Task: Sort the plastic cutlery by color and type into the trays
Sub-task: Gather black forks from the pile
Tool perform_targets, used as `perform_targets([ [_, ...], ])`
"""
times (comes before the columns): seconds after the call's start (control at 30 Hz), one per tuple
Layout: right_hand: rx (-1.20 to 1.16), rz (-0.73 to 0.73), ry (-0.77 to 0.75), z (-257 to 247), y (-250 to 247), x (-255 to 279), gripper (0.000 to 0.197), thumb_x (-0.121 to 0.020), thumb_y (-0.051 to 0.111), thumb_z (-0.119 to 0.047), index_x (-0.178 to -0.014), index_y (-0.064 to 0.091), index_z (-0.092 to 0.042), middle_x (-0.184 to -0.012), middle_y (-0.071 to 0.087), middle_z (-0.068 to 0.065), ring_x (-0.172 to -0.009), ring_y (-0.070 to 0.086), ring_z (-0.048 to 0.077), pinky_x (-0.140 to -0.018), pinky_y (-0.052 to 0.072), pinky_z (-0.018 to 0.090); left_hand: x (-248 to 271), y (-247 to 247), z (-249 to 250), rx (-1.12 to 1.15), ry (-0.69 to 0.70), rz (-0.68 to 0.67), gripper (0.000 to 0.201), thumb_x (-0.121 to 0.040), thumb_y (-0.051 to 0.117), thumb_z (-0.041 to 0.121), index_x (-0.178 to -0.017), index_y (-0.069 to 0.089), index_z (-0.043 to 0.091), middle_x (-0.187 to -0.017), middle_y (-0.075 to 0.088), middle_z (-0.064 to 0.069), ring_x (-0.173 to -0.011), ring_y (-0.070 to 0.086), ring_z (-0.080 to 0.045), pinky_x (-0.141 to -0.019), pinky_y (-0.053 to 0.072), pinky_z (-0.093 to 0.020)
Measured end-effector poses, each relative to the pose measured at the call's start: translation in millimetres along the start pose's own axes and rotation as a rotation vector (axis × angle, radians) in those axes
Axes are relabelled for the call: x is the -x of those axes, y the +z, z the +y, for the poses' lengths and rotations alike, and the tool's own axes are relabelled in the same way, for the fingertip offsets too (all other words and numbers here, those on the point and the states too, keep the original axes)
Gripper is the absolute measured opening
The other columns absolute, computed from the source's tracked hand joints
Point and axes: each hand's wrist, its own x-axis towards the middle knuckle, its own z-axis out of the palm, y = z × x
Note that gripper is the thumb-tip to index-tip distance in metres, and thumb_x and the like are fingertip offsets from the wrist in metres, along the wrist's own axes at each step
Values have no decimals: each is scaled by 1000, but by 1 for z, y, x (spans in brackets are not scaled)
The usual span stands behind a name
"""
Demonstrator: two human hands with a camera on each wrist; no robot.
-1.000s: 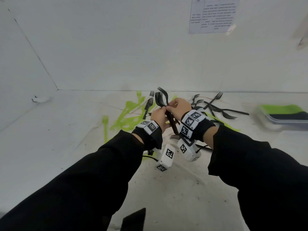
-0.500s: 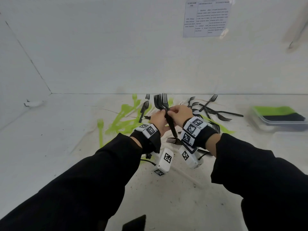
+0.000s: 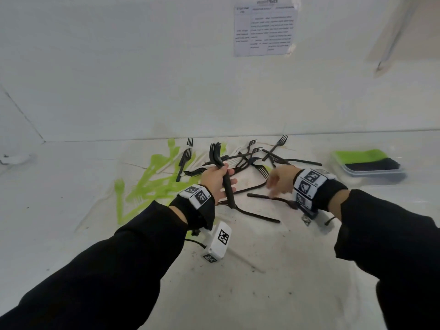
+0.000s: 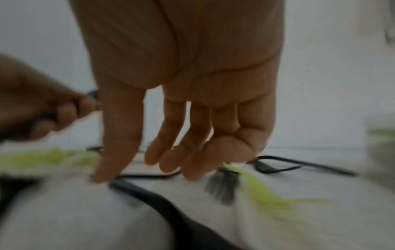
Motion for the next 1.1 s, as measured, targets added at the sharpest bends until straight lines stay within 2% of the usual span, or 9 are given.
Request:
perform_targets([
  [0.1,359,-139,68,24,8,0,49,-78,71,-34,-123,56,-19,-127,56,2,-115,54,21,-94,42,28,0,6,3,3,-15,42,12,-96,49,18,-87,55,14,-77,57,0,-60,50,-17,-58,42,-29],
  [0.27,356,-104,-30,33,14,-5,43,-82,68,-31,-121,56,-17,-125,57,4,-115,53,22,-88,42,26,-2,17,2,-85,-51,66,17,-95,48,19,-80,53,14,-71,50,1,-53,41,-14,-50,36,-25],
  [0.37,442,131,-155,31,6,-4,26,-85,62,-31,-111,60,-27,-111,56,-5,-110,50,18,-87,40,31,-4,27,-1,-150,8,64,14,-98,45,18,-86,51,12,-70,50,0,-53,48,-14,-49,41,-25],
  [0.47,266,386,-313,29,-1,-5,16,-87,58,-19,-103,64,-18,-94,48,-2,-102,53,21,-80,39,27,-3,36,-5,-203,32,55,9,-98,45,16,-91,51,12,-72,51,-2,-45,59,-10,-50,44,-25],
  [0.57,70,452,-433,21,-2,-9,19,-85,59,-8,-102,67,-8,-98,61,8,-98,57,25,-82,37,22,3,45,-10,-166,-71,-67,18,-99,42,16,-86,55,12,-77,56,-4,-54,62,-19,-54,47,-28],
  [0.73,-38,561,-659,7,16,-13,33,-78,51,8,-104,70,1,-98,66,20,-93,63,33,-86,50,35,11,61,-16,1,-144,-107,25,-102,33,16,-87,52,13,-70,61,-3,-56,59,-18,-58,40,-28],
  [0.83,-201,633,-598,7,21,-14,31,-86,52,1,-112,68,-4,-106,66,14,-98,61,27,-90,45,27,10,61,-13,95,-131,-71,23,-102,33,15,-86,49,12,-71,54,-6,-51,59,-18,-56,35,-27],
  [1.0,-366,585,-481,3,18,-14,25,-85,56,-5,-107,68,-10,-99,69,6,-82,59,19,-83,48,30,5,63,-11,91,-106,-65,18,-102,33,16,-95,49,14,-80,56,-5,-45,64,-13,-60,39,-29],
  [1.1,-438,506,-422,5,8,-17,21,-90,55,-15,-105,70,-15,-102,69,0,-78,56,9,-76,43,16,0,65,-13,81,-88,-49,23,-102,31,12,-88,49,14,-73,49,-2,-50,44,-13,-53,34,-26],
])
